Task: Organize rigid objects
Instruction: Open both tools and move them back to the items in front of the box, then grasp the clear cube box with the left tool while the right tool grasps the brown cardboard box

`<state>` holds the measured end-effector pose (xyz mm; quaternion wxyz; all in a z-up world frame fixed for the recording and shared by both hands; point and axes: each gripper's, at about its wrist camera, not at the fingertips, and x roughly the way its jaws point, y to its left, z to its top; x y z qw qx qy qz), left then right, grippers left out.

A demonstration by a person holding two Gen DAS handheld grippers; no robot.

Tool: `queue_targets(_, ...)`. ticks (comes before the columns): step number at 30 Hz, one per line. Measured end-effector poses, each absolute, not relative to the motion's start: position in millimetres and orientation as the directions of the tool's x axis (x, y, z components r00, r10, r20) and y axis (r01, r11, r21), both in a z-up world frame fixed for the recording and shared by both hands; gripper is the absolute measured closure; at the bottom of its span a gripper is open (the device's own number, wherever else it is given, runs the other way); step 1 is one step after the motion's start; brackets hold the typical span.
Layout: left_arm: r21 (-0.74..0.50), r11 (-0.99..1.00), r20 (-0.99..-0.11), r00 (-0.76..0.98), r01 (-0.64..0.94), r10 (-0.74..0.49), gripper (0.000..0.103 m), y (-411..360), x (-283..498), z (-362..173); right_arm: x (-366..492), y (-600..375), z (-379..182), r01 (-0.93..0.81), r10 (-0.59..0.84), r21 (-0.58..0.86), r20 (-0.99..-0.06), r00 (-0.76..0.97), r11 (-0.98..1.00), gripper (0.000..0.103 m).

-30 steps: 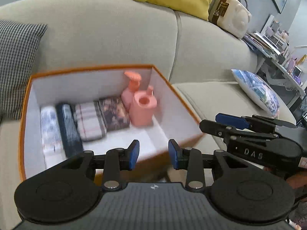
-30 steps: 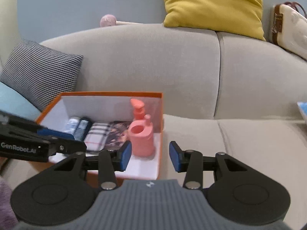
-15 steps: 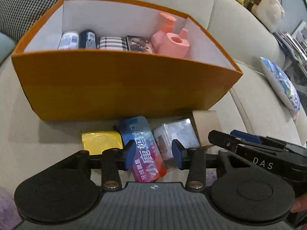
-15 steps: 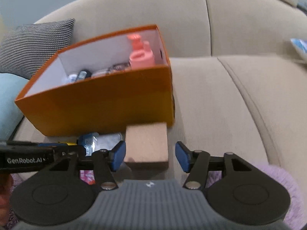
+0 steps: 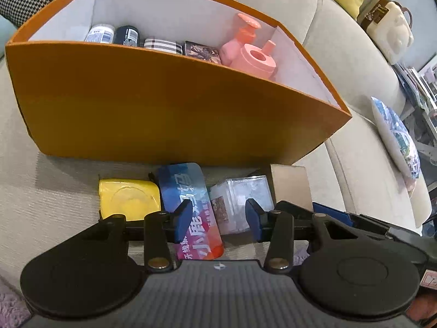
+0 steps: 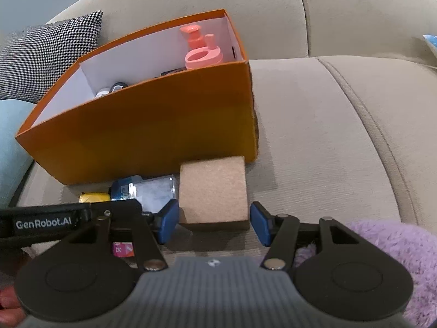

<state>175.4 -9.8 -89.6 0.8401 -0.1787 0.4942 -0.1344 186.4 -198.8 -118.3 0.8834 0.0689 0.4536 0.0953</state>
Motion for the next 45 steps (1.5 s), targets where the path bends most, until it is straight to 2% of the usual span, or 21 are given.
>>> queue_targets(17,-0.406,0.911,-0.785,0.485,0.07,-0.386,0.051,-16.0,177.4,-82.3,180.9,-197.8,-113.5,-0.074,0.111,0.085,-0.83,0.546,0.994,0.044)
queue_targets(21,-0.429,0.902,-0.777,0.489,0.048,-0.395,0.034,-14.5,175.7,-80.4,184.7,-201.6,-111.0,-0.095,0.127,0.09,-0.84,0.528,0.991,0.044)
queue_targets(27,-0.4,0.915,-0.809,0.452,0.043,-0.375,0.029,-28.8,179.3,-83.7,192.1,-206.5,-107.9,-0.151,0.142,0.075,-0.849,0.508,0.986,0.043)
queue_targets(34,-0.385,0.923,-0.84,0.415,-0.001,-0.35,0.028,-46.5,191.6,-88.9,191.8,-215.6,-115.0,-0.131,0.202,0.157,-0.844,0.497,0.979,0.043)
queue_targets(38,-0.331,0.944,-0.866,0.402,-0.014,-0.297,0.028,-58.3,197.8,-91.0,191.4,-215.5,-116.4,-0.13,0.214,0.172,-0.84,0.498,0.976,0.042)
queue_targets(45,-0.269,0.963,-0.884,0.396,0.0,-0.247,0.035,-66.7,203.7,-89.3,193.3,-212.2,-118.3,-0.127,0.196,0.153,-0.845,0.498,0.98,0.041)
